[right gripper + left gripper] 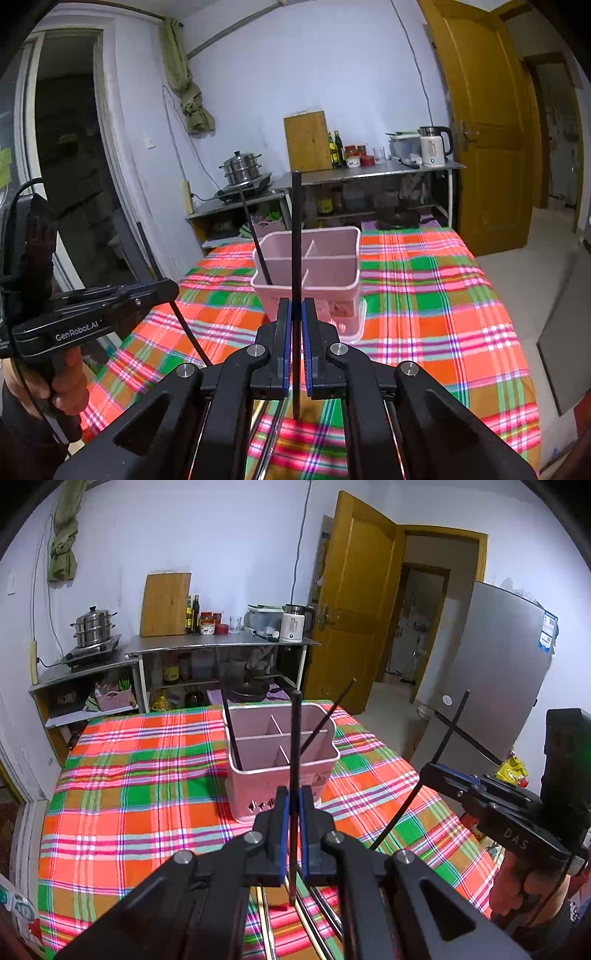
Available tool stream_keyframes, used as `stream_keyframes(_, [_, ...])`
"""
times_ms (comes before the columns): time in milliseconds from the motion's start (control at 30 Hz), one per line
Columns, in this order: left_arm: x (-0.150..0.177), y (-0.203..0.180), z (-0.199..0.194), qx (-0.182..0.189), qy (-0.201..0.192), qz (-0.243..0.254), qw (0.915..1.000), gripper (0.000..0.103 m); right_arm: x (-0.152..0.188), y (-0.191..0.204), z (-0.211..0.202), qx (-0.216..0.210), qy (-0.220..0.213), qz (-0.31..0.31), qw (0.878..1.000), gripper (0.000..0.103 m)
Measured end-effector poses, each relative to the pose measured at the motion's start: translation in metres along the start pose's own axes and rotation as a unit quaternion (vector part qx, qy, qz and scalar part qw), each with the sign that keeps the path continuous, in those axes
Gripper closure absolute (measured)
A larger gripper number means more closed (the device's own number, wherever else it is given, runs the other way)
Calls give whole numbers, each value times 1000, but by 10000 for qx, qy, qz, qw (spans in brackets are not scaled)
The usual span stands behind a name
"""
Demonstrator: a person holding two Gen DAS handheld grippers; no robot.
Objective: Organize utensils
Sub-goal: 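Raise the right tool's chopstick upright into the basket while the left tool lowers its own in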
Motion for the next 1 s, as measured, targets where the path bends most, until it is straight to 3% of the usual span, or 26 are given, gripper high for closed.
stream_keyframes(700, [-107,9,-5,24,-793,-22,9968,98,-98,22,28,-110,-797,-295,9963,98])
stream_keyframes(1000, [-132,23,14,-123,-1015,-52,9947,98,-111,14,54,-9,-876,-286,9957,98])
Point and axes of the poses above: each gripper's, at about its wrist camera, not at the fingertips, and z roughly the way its jaws point, y to its left, x to its underside, the point moved 7 cm from there along z, roughly the way its jaws point, and after that the axes turned 7 degrees about -x, right-handed, at the moved point
